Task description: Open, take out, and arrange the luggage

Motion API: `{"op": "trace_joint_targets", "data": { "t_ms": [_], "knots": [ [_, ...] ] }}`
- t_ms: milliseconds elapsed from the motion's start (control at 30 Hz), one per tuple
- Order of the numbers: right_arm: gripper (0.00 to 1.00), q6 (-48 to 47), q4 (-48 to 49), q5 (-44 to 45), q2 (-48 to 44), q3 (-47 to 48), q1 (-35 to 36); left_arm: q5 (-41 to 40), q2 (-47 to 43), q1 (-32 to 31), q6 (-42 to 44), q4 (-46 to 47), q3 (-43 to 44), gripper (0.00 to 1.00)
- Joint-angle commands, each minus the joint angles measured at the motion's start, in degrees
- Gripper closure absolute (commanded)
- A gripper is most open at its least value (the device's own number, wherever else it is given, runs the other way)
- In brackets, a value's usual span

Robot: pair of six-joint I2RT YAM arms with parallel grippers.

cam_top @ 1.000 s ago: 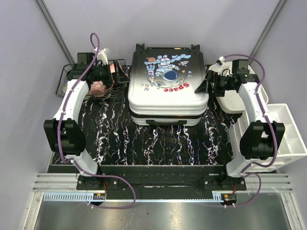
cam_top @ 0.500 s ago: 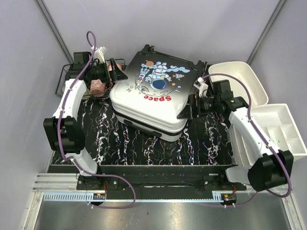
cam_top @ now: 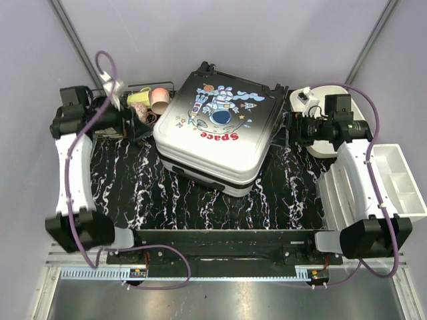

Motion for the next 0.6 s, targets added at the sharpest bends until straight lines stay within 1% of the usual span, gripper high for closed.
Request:
{"op": "trace_joint_targets", "data": {
  "t_ms": [0, 33, 67, 100, 133, 167, 200, 233, 267, 300, 333, 367, 400, 433, 467, 533, 567],
  "knots": [
    [0.08, -1.1, -2.9, 3.6, 1.1, 3.0, -0.7, 1.5, -12.2, -3.2, 53.2, -31.1, -6.2, 0.02],
    [0.08, -0.2, -2.9, 3.7, 1.2, 3.2, -0.8, 0.0, -13.5, -6.2, 58.9, -34.7, -8.4, 0.02],
    [0.07, -0.2, -2.7, 3.9, 1.6, 3.6, -0.9, -3.5, -16.1, -8.2, 63.8, -39.9, -13.0, 0.03],
    [0.07, 1.5, -2.8, 3.9, 1.7, 4.3, -1.4, -5.1, -17.4, -10.5, 70.2, -41.0, -15.4, 0.05],
    [0.07, 2.3, -2.9, 4.0, 2.1, 4.6, -1.5, -6.3, -18.8, -15.1, 71.9, -41.3, -17.8, 0.05],
    [0.07, 2.4, -3.0, 4.1, 2.2, 5.0, -1.8, -8.0, -21.3, -17.6, 73.1, -40.1, -22.0, 0.06],
    [0.06, 2.4, -3.2, 4.3, 2.3, 5.3, -2.2, -8.6, -22.6, -20.1, 73.9, -38.4, -24.0, 0.07],
    [0.05, 1.9, -3.5, 4.6, 2.7, 5.6, -2.4, -9.2, -23.9, -24.7, 72.9, -35.8, -25.9, 0.07],
    [0.04, 1.8, -4.1, 5.4, 2.9, 5.8, -2.3, -9.5, -26.2, -26.7, 70.2, -28.5, -29.8, 0.07],
    [0.03, 1.9, -4.5, 5.7, 3.1, 5.5, -2.4, -9.5, -27.4, -28.4, 69.1, -24.6, -31.9, 0.07],
    [0.03, 2.3, -4.5, 5.8, 3.3, 5.2, -2.6, -9.6, -28.5, -32.2, 68.2, -20.8, -33.7, 0.07],
    [0.02, 2.6, -4.5, 5.9, 3.3, 4.8, -2.5, -11.6, -29.7, -34.5, 66.6, -13.2, -37.1, 0.08],
    [0.02, 2.8, -4.3, 5.9, 3.2, 3.9, -2.6, -13.2, -29.9, -36.9, 65.5, -9.5, -38.3, 0.09],
    [0.02, 3.2, -4.2, 5.8, 3.2, 3.7, -2.5, -15.4, -29.0, -40.6, 64.8, -6.6, -39.4, 0.1],
    [0.01, 3.3, -4.0, 5.8, 3.1, 3.6, -2.5, -16.3, -28.0, -42.1, 65.0, -3.6, -40.1, 0.12],
    [0.01, 3.3, -4.1, 5.9, 3.2, 3.8, -2.5, -17.9, -23.8, -45.2, 64.4, -1.7, -39.7, 0.16],
    [0.0, 3.1, -4.2, 5.9, 3.2, 4.0, -2.6, -18.4, -22.3, -45.9, 62.7, 0.4, -39.2, 0.18]
  ]
}}
